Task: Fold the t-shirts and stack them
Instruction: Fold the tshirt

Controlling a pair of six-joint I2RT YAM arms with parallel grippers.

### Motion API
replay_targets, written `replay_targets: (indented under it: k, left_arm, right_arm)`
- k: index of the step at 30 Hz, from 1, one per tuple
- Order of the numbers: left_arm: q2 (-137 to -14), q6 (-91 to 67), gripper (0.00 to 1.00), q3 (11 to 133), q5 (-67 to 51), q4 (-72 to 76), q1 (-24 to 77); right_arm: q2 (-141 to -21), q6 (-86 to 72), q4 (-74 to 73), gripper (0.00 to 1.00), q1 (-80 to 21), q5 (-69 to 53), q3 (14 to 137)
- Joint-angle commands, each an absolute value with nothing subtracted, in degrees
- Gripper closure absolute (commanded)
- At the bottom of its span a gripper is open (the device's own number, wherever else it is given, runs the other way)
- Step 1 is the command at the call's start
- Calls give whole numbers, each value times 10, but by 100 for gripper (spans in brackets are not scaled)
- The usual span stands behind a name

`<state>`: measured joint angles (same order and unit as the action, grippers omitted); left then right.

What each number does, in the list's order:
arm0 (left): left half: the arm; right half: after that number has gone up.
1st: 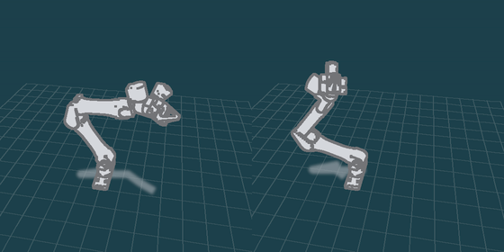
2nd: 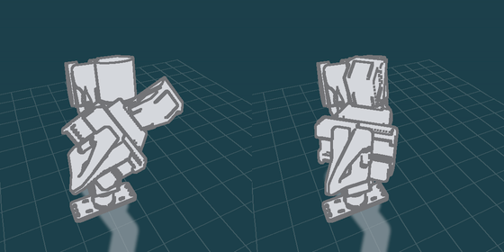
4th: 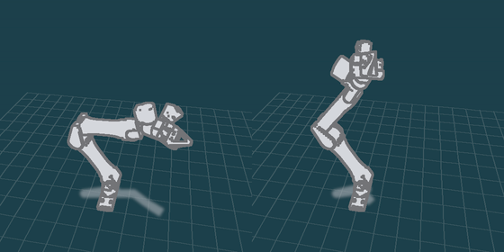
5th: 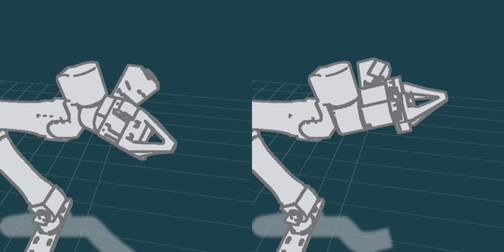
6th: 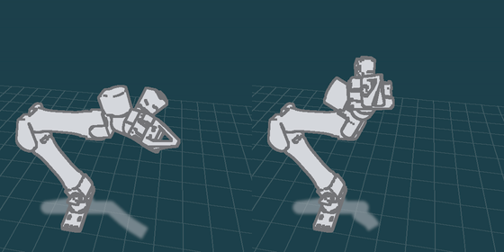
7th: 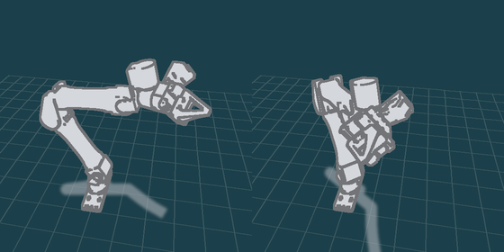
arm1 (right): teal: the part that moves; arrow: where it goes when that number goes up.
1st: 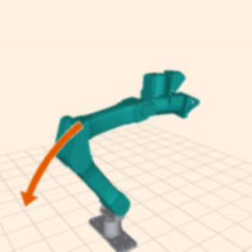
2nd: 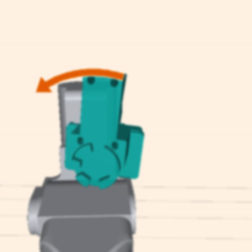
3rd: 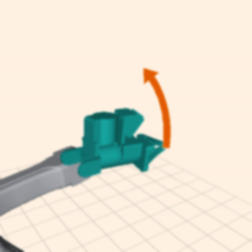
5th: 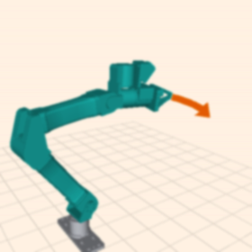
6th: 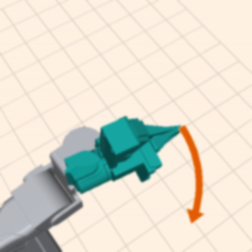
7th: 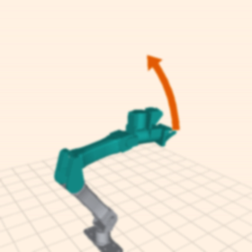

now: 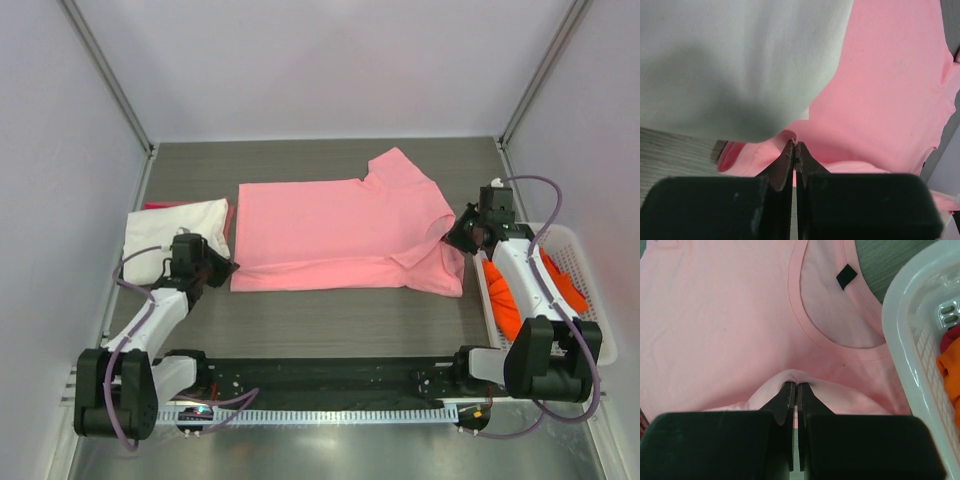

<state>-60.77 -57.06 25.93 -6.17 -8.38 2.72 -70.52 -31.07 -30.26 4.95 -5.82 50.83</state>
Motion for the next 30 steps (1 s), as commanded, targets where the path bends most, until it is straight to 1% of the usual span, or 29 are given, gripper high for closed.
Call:
replay_targets:
  k: [1,11,18,26,29,30]
  left_arm:
    - [-640,-577,100,290,-51,-33,37]
    - [-668,-570,100,324,-18,-33,38]
    - [-671,-574,100,325,-5,-29,38]
    - [-742,-575,100,342,-16,15,38]
    - [-778,-567,100,364,-15,23,39]
    - [-785,-566,100,370,-13,27,39]
  right_arm:
    - [-721,-288,-277,99,47,-37,553]
    - [-776,-287,-266,99,42,-46,585]
    - [-814,-282,-265,99,23,-25,616]
    - [-858,-285,-268,98,13,-3,663]
    - [-884,-286,-269,95,11,-3,692]
    - [-899,-287,-270,89,11,-3,700]
